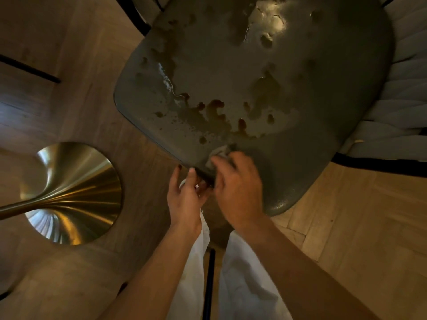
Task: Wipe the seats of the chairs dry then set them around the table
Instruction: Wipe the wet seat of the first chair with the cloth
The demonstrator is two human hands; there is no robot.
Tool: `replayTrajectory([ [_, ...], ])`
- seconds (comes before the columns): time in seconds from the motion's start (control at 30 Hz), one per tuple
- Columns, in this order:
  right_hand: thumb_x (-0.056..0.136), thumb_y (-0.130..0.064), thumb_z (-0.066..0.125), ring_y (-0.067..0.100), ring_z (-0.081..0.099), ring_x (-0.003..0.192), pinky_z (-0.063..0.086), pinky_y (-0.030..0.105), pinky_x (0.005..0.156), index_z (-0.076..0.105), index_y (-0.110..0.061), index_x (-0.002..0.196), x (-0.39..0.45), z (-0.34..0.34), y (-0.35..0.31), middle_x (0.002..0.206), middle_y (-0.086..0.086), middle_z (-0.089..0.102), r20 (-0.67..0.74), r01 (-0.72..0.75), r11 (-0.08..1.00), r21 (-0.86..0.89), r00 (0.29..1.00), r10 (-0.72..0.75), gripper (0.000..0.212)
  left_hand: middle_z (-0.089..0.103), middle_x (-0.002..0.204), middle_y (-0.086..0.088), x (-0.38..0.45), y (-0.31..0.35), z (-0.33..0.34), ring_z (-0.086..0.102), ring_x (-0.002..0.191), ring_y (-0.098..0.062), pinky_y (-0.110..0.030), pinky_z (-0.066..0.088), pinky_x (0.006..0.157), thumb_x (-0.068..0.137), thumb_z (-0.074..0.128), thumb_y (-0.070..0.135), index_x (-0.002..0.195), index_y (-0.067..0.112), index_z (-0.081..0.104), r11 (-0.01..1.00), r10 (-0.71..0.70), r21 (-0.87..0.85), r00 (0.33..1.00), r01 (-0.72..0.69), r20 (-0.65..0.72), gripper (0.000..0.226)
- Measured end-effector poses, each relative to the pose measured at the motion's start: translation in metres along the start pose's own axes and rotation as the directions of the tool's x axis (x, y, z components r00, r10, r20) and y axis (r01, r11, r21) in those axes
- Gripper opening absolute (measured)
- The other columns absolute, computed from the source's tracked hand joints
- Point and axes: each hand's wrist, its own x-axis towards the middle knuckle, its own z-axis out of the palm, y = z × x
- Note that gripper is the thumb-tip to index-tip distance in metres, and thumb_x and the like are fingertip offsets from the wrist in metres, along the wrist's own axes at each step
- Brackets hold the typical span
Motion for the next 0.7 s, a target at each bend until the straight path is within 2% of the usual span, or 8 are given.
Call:
replayTrajectory([
  [0.1,0.074,-0.025,0.076,0.023,0.059,0.088,0.053,0.034,0.069,0.071,-0.019,0.105,-0.002,0.019,-0.019,0.102,0.006,0.064,0.158,0.211,0.977,-0.034,0.966,-0.204,0.031,0.071,0.113,-0.006,-0.006,0.003,0.002,0.068,0.105,-0.021,-0.043,0.053,0.096,0.102,0.045,0.028,0.125,0.02,0.062,0.996,-0.031,-0.086,0.999,0.028,-0.029,0.03],
  [0.2,0.068,-0.025,0.082,0.025,0.058,0.089,0.05,0.034,0.068,0.072,-0.02,0.101,0.003,0.022,-0.02,0.1,0.006,0.064,0.193,0.266,0.961,-0.081,0.95,-0.247,0.035,0.075,0.099,-0.005,-0.012,0.005,0.008,0.069,0.1,-0.022,-0.04,0.053,0.093,0.103,0.04,0.036,0.108,0.016,0.069,0.98,-0.084,-0.186,0.995,0.074,-0.049,0.036],
  [0.27,0.068,-0.028,0.081,0.025,0.056,0.091,0.048,0.035,0.07,0.071,-0.021,0.104,0.004,0.016,-0.014,0.102,0.006,0.062,0.208,0.282,0.95,-0.132,0.945,-0.252,0.038,0.073,0.108,-0.006,-0.012,0.005,0.011,0.068,0.102,-0.021,-0.04,0.053,0.093,0.102,0.043,0.035,0.121,0.017,0.064,0.991,-0.066,-0.124,0.996,0.059,-0.058,0.034],
  [0.33,0.07,-0.029,0.078,0.025,0.055,0.092,0.047,0.035,0.072,0.069,-0.022,0.105,0.004,0.004,-0.003,0.103,0.005,0.061,0.175,0.261,0.952,-0.159,0.957,-0.233,0.037,0.067,0.119,-0.003,-0.011,0.004,0.012,0.066,0.105,-0.018,-0.039,0.053,0.094,0.098,0.053,0.029,0.142,0.025,0.045,1.0,-0.009,-0.005,0.999,0.009,-0.051,0.044],
  [0.43,0.076,-0.021,0.061,0.029,0.054,0.092,0.046,0.038,0.076,0.067,-0.02,0.107,0.013,-0.019,0.026,0.104,0.009,0.059,0.052,0.121,0.979,-0.163,0.992,-0.114,0.031,0.065,0.116,0.002,-0.01,0.0,0.012,0.066,0.106,-0.014,-0.035,0.052,0.096,0.087,0.071,0.02,0.149,0.031,0.029,0.985,0.073,0.16,0.997,-0.07,-0.013,0.076],
  [0.53,0.074,-0.019,0.041,0.036,0.053,0.09,0.045,0.039,0.082,0.069,-0.018,0.106,0.029,-0.048,0.072,0.101,0.013,0.059,-0.11,-0.082,0.986,-0.146,0.992,0.066,0.042,0.062,0.124,0.001,-0.009,-0.005,0.018,0.063,0.103,-0.006,-0.03,0.049,0.098,0.083,0.075,0.019,0.149,0.032,0.031,0.936,0.152,0.326,0.988,-0.132,-0.036,0.081],
  [0.63,0.078,-0.011,0.046,0.039,0.052,0.092,0.04,0.039,0.085,0.07,-0.017,0.108,0.045,-0.078,0.118,0.101,0.017,0.059,-0.223,-0.271,0.954,-0.13,0.945,0.238,0.039,0.061,0.126,0.001,-0.009,-0.006,0.025,0.066,0.085,0.009,-0.034,0.049,0.101,0.083,0.074,0.01,0.148,0.032,0.031,0.93,0.204,0.32,0.978,-0.181,-0.041,0.082],
  [0.7,0.082,-0.009,0.048,0.042,0.051,0.097,0.04,0.041,0.088,0.069,-0.013,0.11,0.055,-0.094,0.139,0.103,0.022,0.057,-0.264,-0.355,0.926,-0.127,0.912,0.314,0.036,0.058,0.133,0.0,-0.009,-0.007,0.025,0.063,0.081,0.017,-0.04,0.047,0.104,0.082,0.074,0.006,0.148,0.032,0.029,0.928,0.228,0.307,0.973,-0.209,-0.026,0.085],
])
